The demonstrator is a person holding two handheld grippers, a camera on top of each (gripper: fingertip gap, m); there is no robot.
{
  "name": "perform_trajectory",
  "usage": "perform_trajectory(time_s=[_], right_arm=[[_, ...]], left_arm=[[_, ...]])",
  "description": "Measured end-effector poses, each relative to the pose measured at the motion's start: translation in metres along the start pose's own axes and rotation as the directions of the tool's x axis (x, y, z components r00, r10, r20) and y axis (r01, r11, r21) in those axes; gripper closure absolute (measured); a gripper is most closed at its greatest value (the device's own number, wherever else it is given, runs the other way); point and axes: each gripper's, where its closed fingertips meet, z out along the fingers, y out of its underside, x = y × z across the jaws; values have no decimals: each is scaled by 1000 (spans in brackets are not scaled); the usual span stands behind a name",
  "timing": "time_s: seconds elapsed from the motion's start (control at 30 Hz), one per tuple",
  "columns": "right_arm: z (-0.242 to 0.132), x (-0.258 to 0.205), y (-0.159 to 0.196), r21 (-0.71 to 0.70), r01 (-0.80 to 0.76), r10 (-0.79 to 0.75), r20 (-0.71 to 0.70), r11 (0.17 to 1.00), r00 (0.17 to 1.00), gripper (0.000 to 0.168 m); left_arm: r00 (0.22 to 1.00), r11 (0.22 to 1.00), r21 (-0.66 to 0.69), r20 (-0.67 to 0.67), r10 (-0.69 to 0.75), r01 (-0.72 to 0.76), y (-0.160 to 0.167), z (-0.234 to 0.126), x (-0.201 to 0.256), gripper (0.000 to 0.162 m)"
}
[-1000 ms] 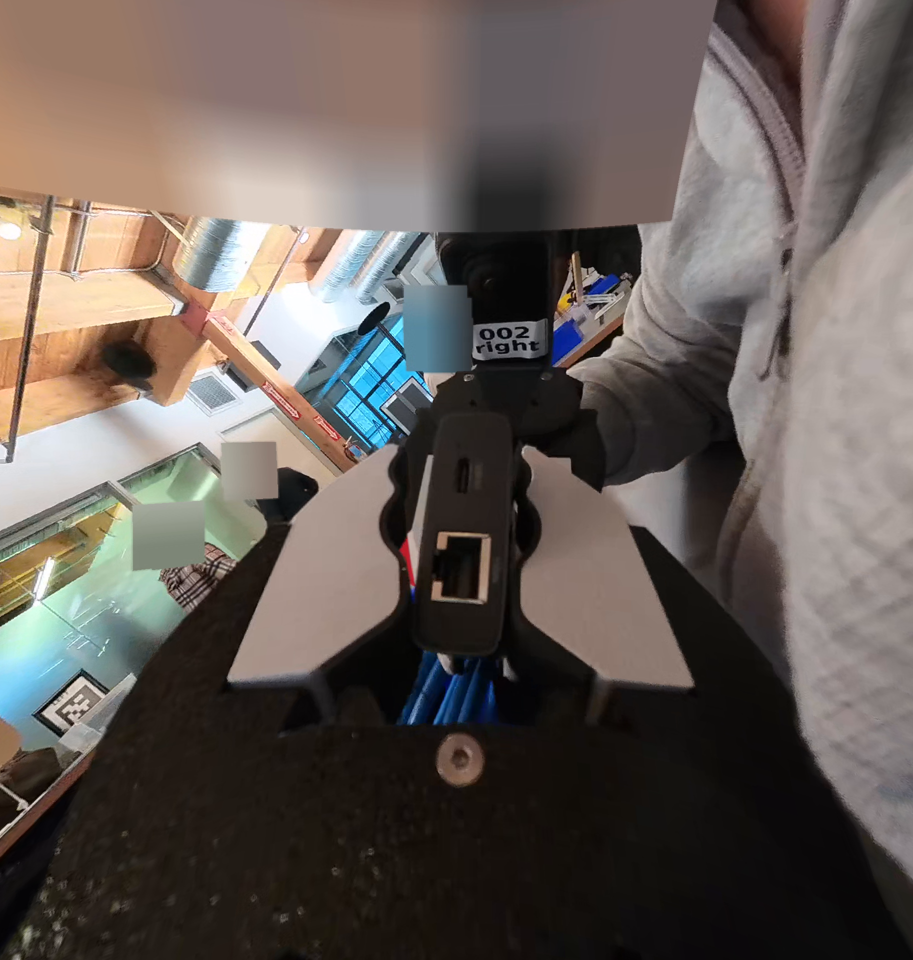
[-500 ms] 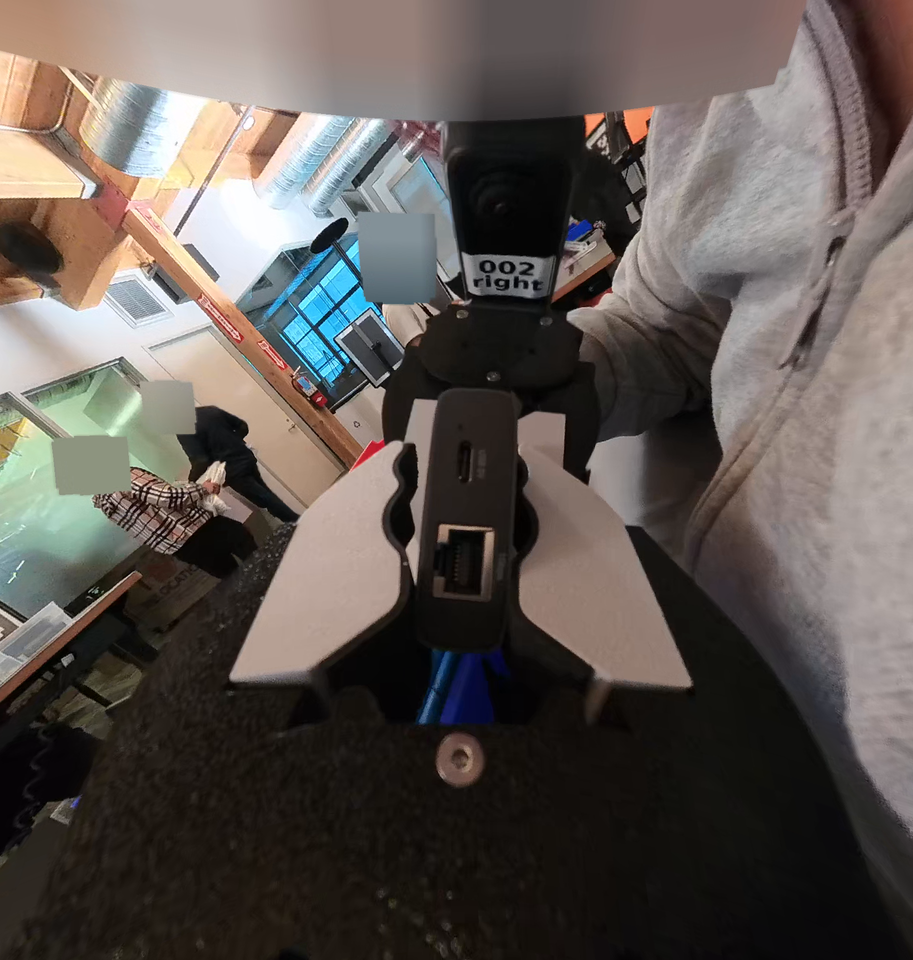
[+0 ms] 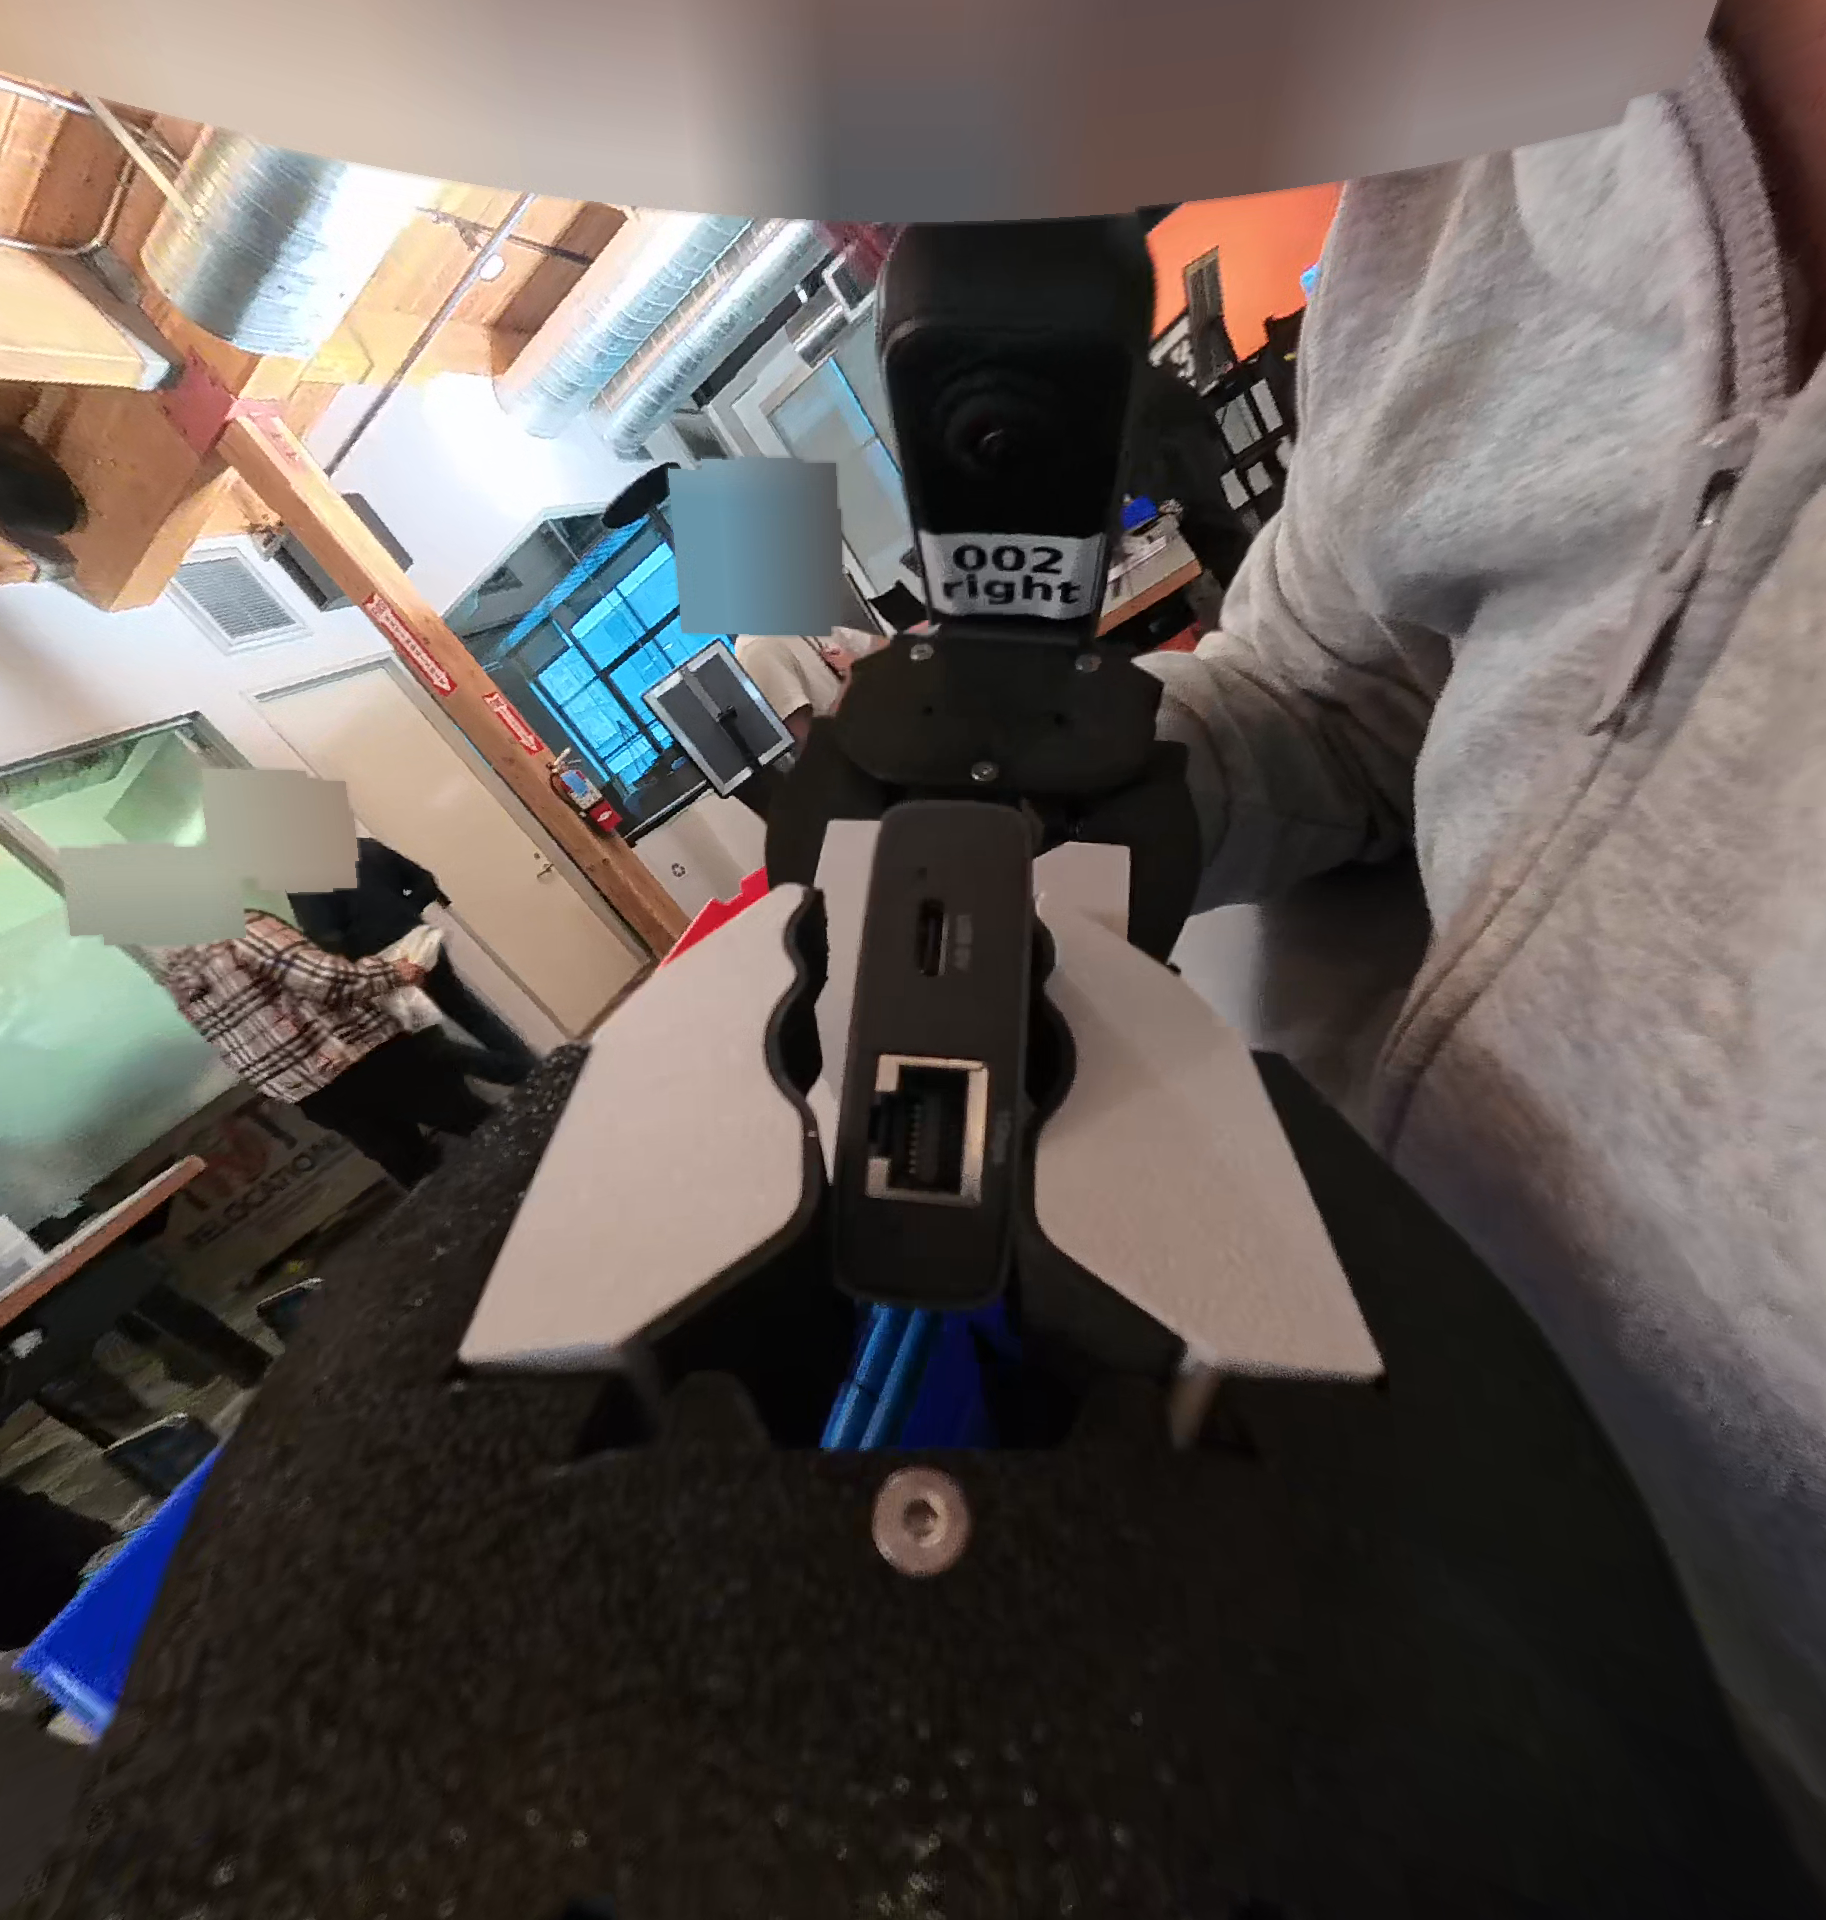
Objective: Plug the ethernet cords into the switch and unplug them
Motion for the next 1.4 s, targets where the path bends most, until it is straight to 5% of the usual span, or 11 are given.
perform_trajectory(time_s=[0.33, 0.8, 1.13, 1.4], right_arm=[[-7, 7, -5, 109, -188, 181, 72, 976, 981, 155], [-7, 1, -8, 92, -143, 137, 71, 985, 988, 154], [-8, -1, -6, 9, -10, 10, -21, 1000, 1000, 154], [-22, -25, -15, 29, 477, -475, -63, 878, 878, 152]], left_arm=[[965, 954, 149, -85, -249, 260, -10, -14, -7, 130], [986, 979, 136, -97, -137, 149, -15, -11, -1, 140], [991, 994, 79, -114, -64, 73, -15, -9, 7, 140], [956, 979, 51, -230, -180, 197, -28, -6, 38, 139]])
